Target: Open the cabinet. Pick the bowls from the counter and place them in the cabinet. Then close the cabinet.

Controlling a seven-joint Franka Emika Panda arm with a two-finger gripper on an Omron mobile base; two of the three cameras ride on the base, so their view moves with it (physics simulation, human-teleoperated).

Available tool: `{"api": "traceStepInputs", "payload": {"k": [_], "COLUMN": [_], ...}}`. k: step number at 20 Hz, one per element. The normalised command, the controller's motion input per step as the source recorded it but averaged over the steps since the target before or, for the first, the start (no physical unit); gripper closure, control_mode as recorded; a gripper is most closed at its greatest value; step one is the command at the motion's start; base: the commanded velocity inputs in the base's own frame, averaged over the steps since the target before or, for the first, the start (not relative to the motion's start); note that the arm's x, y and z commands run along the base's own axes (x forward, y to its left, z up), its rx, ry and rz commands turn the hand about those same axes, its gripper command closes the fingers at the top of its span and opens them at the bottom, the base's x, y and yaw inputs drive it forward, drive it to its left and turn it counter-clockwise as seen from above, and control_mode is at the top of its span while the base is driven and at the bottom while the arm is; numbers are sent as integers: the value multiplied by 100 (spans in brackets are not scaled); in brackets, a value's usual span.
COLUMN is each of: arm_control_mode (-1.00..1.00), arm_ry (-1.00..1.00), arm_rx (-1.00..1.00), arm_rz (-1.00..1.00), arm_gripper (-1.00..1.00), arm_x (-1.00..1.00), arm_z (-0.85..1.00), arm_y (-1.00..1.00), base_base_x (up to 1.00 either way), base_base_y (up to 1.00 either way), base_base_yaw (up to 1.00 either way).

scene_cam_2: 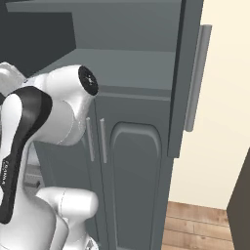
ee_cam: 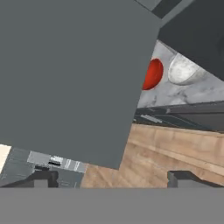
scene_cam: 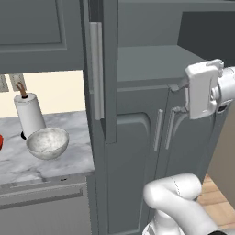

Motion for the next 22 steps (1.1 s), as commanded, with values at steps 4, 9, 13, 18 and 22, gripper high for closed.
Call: {"api": "traceStepInputs", "payload": {"k": [4,9,13,18,22], "arm_control_mode": [-100,-100,-100,-100,-100], "arm_ry": [-2,0,-8,-27,-15], "arm_rx": [-33,-31,-37,-37,-31], "arm_rz": [-3,-21,-33,-29,-22], "arm_gripper": [-100,-100,-100,-100,-100], "arm_x": [-50,-19,-18,-24,-7], "arm_z": [0,0,-13,-32,0], "arm_y": [-34,-10,0,0,0], "base_base_x": [0,0,0,0,0], "base_base_y": [0,0,0,0,0], "base_base_yaw": [0,0,0,0,0]}}
